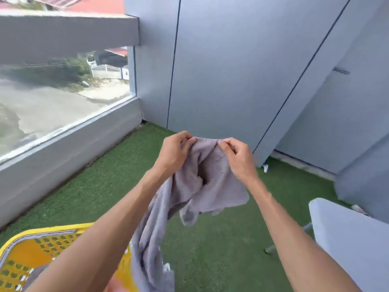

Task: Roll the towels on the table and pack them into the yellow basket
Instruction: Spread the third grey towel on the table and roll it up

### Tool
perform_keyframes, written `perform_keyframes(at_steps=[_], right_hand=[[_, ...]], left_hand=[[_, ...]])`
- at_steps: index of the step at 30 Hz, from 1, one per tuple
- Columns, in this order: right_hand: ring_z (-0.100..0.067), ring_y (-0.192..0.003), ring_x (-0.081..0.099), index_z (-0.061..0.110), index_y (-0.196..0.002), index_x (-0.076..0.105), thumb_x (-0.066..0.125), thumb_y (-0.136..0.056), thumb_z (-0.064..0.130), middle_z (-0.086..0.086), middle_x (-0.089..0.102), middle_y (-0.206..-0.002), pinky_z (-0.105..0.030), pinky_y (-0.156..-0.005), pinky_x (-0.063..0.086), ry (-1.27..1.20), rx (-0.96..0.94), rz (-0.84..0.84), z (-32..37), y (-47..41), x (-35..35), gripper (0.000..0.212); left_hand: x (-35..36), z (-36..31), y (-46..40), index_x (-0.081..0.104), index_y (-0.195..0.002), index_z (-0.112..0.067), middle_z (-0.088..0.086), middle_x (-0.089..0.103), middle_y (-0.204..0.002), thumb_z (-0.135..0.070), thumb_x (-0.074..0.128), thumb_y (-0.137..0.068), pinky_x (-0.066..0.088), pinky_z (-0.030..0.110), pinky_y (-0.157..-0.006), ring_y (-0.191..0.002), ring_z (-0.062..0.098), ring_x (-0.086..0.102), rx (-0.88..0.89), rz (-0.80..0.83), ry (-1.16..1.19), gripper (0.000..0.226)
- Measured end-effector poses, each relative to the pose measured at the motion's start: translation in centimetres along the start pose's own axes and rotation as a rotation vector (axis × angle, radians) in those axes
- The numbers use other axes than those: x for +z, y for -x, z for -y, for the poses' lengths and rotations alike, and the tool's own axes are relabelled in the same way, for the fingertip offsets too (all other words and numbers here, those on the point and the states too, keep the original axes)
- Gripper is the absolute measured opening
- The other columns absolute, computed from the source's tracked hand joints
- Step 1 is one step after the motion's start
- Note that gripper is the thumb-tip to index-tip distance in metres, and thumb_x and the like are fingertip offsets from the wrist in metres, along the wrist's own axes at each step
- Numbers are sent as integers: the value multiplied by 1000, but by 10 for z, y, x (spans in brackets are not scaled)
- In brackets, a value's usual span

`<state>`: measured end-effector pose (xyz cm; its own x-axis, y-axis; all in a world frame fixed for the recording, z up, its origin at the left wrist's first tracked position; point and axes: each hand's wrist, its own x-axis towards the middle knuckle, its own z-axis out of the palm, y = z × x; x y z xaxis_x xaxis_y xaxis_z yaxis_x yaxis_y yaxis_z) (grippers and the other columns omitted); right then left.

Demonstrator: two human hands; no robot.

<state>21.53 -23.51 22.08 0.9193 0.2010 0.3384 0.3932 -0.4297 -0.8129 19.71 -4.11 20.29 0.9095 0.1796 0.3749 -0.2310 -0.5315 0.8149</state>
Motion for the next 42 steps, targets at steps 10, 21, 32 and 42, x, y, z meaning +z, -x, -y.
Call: perform_keyframes(at_steps=[10, 21, 32, 42], right_hand=[[-5, -51, 41, 13, -71, 64, 61, -89, 33, 3, 53, -54, -31, -57, 37, 397, -23, -238, 48, 16, -158, 28], [-31, -60, 35, 4, -60, 47, 59, -92, 21, -15, 44, -56, -33, -55, 28, 657, 227, -439, -11, -45, -265, 38], [-19, -72, 63, 9, -85, 71, 64, -90, 29, -8, 69, -85, -26, -66, 48, 309, 409, -278, -159, -128, -388, 21], [-18, -66, 64, 20, -92, 59, 68, -85, 29, -1, 65, -77, -44, -62, 56, 39, 274, -390, -218, -161, -372, 15]], left_hand=[[71, -135, 26, 64, -92, -23, -5, 56, -86, -35, 58, -93, 45, 27, -71, -65, 7, 53, 302, 38, 72, 14], [228, -178, 94, 4, -146, -38, -13, 19, -149, -50, 67, -78, 52, 30, -82, -130, 14, 32, 336, 367, -176, 93], [333, -229, -119, 68, -98, -17, -4, 69, -83, -18, 52, -97, 48, 27, -69, -73, 13, 62, 514, 80, 148, 16], [427, -273, -263, 67, -76, -25, 1, 59, -65, -30, 66, -83, 51, 39, -69, -71, 32, 56, 438, 283, -133, 9]])
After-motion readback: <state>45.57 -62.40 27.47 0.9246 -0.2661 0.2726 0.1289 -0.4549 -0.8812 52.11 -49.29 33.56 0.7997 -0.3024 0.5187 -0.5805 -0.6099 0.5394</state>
